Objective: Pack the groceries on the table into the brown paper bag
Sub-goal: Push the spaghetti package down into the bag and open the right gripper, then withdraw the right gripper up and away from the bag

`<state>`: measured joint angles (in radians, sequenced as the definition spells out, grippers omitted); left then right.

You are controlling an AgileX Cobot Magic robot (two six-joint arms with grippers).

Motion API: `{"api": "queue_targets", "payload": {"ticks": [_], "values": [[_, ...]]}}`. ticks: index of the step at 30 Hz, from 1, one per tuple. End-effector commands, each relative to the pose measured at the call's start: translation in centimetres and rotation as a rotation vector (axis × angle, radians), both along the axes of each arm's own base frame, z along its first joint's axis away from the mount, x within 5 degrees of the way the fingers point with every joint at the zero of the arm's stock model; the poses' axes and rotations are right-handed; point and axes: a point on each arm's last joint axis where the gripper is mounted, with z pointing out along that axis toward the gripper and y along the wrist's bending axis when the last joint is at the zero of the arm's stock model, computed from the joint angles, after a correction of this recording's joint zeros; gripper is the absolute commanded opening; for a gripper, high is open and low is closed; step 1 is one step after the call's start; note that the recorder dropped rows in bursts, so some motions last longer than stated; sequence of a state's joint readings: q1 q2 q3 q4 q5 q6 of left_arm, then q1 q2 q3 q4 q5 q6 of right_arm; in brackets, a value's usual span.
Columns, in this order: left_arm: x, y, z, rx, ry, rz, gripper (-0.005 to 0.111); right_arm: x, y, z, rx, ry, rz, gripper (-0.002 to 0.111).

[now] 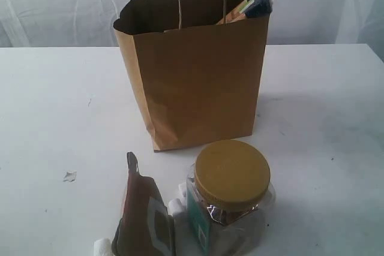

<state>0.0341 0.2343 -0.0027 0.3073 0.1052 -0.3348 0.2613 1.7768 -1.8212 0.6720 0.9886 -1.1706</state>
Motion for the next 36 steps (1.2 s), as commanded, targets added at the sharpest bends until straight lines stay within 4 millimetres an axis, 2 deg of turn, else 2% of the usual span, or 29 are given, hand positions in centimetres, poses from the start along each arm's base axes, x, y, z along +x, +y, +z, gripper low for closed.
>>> {"api": "queue_targets", "payload": {"ticks": [1,5,7,8,9,10,12,14,16,19,23,26,28,30,34,36], "values": [[0.0,0.0,-0.1,-0.002,-0.001,-0.001,0.000,-0.5,-0.1,1.0,0.035,-0.002,-0.023,0.039],[0.0,0.0,-0.1,-0.002,-0.001,-0.001,0.000,-2.1,-0.6,3.4,0.067,-0.053,-0.042,0.039],[0.0,0.0,-0.1,-0.002,-0.001,-0.001,0.000,-3.6,-0.9,4.9,0.091,-0.046,-0.047,0.039],[0.0,0.0,-0.1,-0.002,-0.001,-0.001,0.000,-5.3,-1.3,5.8,0.111,0.021,-0.060,0.039],[0.0,0.0,-0.1,-0.002,-0.001,-0.001,0.000,-6.0,-1.4,6.1,0.104,0.052,-0.060,0.039],[0.0,0.0,-0.1,-0.002,-0.001,-0.001,0.000,-7.5,-1.9,6.7,0.073,0.085,-0.057,0.036],[0.0,0.0,-0.1,-0.002,-0.001,-0.001,0.000,-8.3,-2.5,7.2,0.037,0.078,-0.095,0.028],[0.0,0.0,-0.1,-0.002,-0.001,-0.001,0.000,-9.0,-3.9,7.8,-0.016,0.061,-0.222,0.018],[0.0,0.0,-0.1,-0.002,-0.001,-0.001,0.000,-9.3,-6.1,8.2,-0.094,0.056,-0.456,0.007],[0.0,0.0,-0.1,-0.002,-0.001,-0.001,0.000,-9.1,-8.7,8.1,-0.147,0.024,-0.694,0.002],[0.0,0.0,-0.1,-0.002,-0.001,-0.001,0.000,-8.3,-13.5,5.9,-0.154,0.039,-0.970,0.002],[0.0,0.0,-0.1,-0.002,-0.001,-0.001,0.000,-7.7,-17.5,2.0,0.001,0.059,-1.212,0.002],[0.0,0.0,-0.1,-0.002,-0.001,-0.001,0.000,-8.3,-18.6,-0.4,0.098,0.086,-1.302,0.002],[0.0,0.0,-0.1,-0.002,-0.001,-0.001,0.000,-9.3,-18.8,-2.9,0.156,0.099,-1.331,0.002],[0.0,0.0,-0.1,-0.002,-0.001,-0.001,0.000,-11.5,-18.4,-6.7,0.163,0.123,-1.317,0.002],[0.0,0.0,-0.1,-0.002,-0.001,-0.001,0.000,-14.7,-18.0,-9.8,0.198,0.118,-1.312,0.002]]}}
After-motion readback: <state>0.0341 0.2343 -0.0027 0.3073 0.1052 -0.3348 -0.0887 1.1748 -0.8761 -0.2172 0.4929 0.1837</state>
